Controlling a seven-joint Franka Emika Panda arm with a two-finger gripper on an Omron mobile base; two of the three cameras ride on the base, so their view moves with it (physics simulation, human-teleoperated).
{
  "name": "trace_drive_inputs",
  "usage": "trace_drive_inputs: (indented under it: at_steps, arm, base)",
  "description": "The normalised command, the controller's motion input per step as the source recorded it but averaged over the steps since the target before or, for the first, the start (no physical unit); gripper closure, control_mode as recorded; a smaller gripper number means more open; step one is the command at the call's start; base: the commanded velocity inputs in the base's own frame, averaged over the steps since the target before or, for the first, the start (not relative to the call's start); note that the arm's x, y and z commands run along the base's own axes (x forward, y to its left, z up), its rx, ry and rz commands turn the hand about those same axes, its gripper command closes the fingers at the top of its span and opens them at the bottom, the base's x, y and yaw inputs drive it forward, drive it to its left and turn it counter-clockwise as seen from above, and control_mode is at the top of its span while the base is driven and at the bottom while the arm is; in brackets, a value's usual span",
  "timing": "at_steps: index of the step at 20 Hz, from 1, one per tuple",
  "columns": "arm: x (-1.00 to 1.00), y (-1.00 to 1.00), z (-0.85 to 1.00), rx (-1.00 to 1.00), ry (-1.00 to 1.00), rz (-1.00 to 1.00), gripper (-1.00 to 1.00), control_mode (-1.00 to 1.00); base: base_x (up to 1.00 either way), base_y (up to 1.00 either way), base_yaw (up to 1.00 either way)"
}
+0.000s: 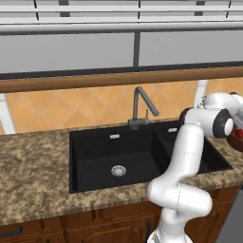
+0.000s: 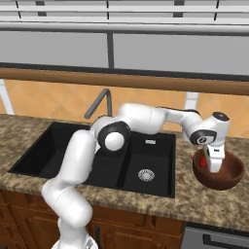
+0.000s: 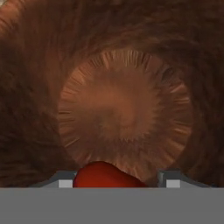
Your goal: Pick the bell pepper from the sink and place it in the bowl. Then pick the bowl and place it in the microwave. Then close the microwave door and press the start button.
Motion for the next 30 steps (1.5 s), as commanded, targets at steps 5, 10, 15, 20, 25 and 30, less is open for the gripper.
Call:
trace_drive_inputs:
  at_steps: [5, 10, 15, 20, 25, 30]
  arm:
    - [0.15, -0.01, -0.44, 0.01, 0.0, 0.0, 1.0, -1.0]
    - [0.1, 0.0, -0.3, 0.01, 0.0, 0.0, -1.0, -1.0]
    - [0.0, 0.0, 0.03, 0.0, -0.01, 0.0, -1.0, -1.0]
    - [0.0, 0.0, 0.18, -0.01, -0.08, 0.01, -1.0, -1.0]
    - [-0.13, 0.4, 0.35, -0.13, -0.07, 0.03, -1.0, -1.0]
    - [-0.38, 0.39, 0.52, -0.15, 0.02, 0.18, -1.0, -1.0]
  base:
    - [0.0, 0.0, 0.0]
    - [0.0, 0.0, 0.0]
    - [0.0, 0.0, 0.0]
    - [0.0, 0.0, 0.0]
    - [0.0, 0.0, 0.0]
    - [0.0, 0.0, 0.0]
